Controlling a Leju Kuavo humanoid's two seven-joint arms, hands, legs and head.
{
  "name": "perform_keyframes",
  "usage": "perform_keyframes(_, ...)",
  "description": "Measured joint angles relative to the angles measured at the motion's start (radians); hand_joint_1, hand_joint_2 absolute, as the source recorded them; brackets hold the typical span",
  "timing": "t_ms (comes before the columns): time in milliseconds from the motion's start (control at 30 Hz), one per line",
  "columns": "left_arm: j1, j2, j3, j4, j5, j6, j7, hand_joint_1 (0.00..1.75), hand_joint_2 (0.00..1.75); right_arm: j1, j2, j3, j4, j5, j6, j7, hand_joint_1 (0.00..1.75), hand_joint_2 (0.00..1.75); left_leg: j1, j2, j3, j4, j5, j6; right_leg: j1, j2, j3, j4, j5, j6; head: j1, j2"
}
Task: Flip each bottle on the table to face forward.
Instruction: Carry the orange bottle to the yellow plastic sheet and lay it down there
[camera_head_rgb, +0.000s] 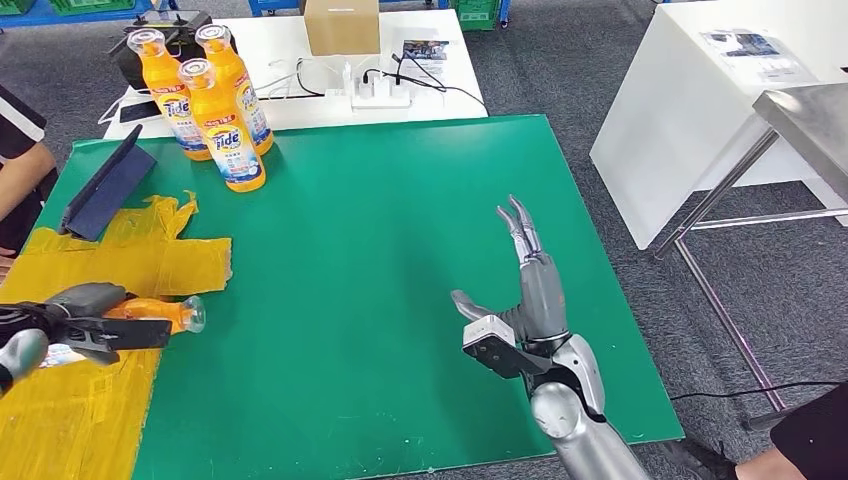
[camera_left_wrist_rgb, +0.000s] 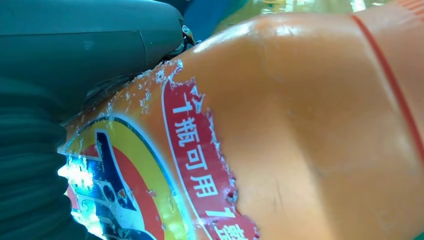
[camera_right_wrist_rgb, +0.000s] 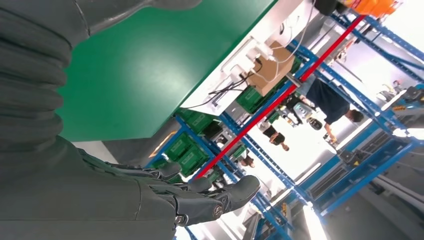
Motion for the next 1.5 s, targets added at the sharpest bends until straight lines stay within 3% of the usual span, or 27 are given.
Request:
perform_keyframes(167, 0.013, -0.056, 0.012, 0.070, -0.034, 0.076, 0.011, 1.75, 1.75, -0.009, 0.002, 0.016, 0.011, -0.001, 0.007, 0.000, 0.00, 1.75, -0.001, -0.005, 0.002, 0.000, 0.000, 0.000, 0.000, -0.003, 0.003, 0.000, -0.001, 0.000, 0.000, 0.000)
perform_keyframes(400, 0.014, -0.073, 0.019, 0.092, -0.055, 0.098, 0.016, 1.75, 1.75, -0.013, 0.003, 0.022, 0.014, 0.000, 0.013, 0.000, 0.00, 1.75, -0.001, -0.007, 0.004, 0.000, 0.000, 0.000, 0.000, -0.005, 0.005, 0.000, -0.001, 0.000, 0.000, 0.000)
perform_keyframes(467, 0.022, -0.099, 0.029, 0.117, -0.079, 0.132, 0.031, 1.75, 1.75, -0.019, 0.003, 0.029, 0.017, 0.001, 0.014, 0.002, 0.00, 1.75, -0.001, -0.010, 0.009, 0.000, -0.001, -0.001, 0.000, -0.007, 0.006, -0.001, -0.005, -0.001, 0.000, 0.000)
perform_keyframes(600, 0.039, -0.155, 0.063, 0.164, -0.137, 0.214, 0.060, 0.00, 1.75, -0.025, 0.004, 0.039, 0.020, 0.005, 0.015, 0.011, 0.00, 1.75, -0.001, -0.016, 0.016, -0.001, 0.000, -0.001, 0.000, -0.011, 0.010, -0.001, -0.006, -0.001, 0.000, 0.000)
perform_keyframes(667, 0.048, -0.173, 0.083, 0.169, -0.178, 0.267, 0.076, 0.00, 1.75, -0.024, 0.003, 0.040, 0.020, 0.008, 0.016, 0.017, 0.00, 1.75, -0.001, -0.017, 0.017, -0.001, 0.001, 0.000, 0.000, -0.013, 0.011, -0.001, -0.006, -0.001, 0.000, 0.000)
perform_keyframes(800, 0.062, -0.204, 0.117, 0.167, -0.245, 0.341, 0.097, 0.00, 0.00, -0.011, 0.000, 0.040, 0.011, 0.014, 0.019, 0.026, 0.00, 1.75, -0.001, -0.018, 0.016, -0.001, 0.001, 0.000, 0.000, -0.013, 0.011, -0.001, -0.005, 0.000, 0.000, 0.000)
perform_keyframes(967, 0.075, -0.224, 0.161, 0.130, -0.316, 0.372, 0.097, 0.00, 0.00, 0.019, -0.002, 0.038, -0.007, 0.018, 0.032, 0.030, 0.00, 1.75, 0.000, -0.015, 0.013, 0.000, 0.002, 0.000, 0.000, -0.013, 0.007, 0.000, -0.003, 0.001, 0.000, 0.000)
perform_keyframes(1500, 0.082, -0.226, 0.337, -0.056, -0.411, 0.411, 0.096, 0.00, 0.00, 0.067, -0.002, 0.026, -0.037, 0.022, 0.051, 0.031, 0.00, 1.75, 0.000, -0.010, 0.003, 0.000, 0.003, -0.001, 0.000, -0.009, 0.005, 0.000, 0.000, 0.000, 0.000, 0.000)
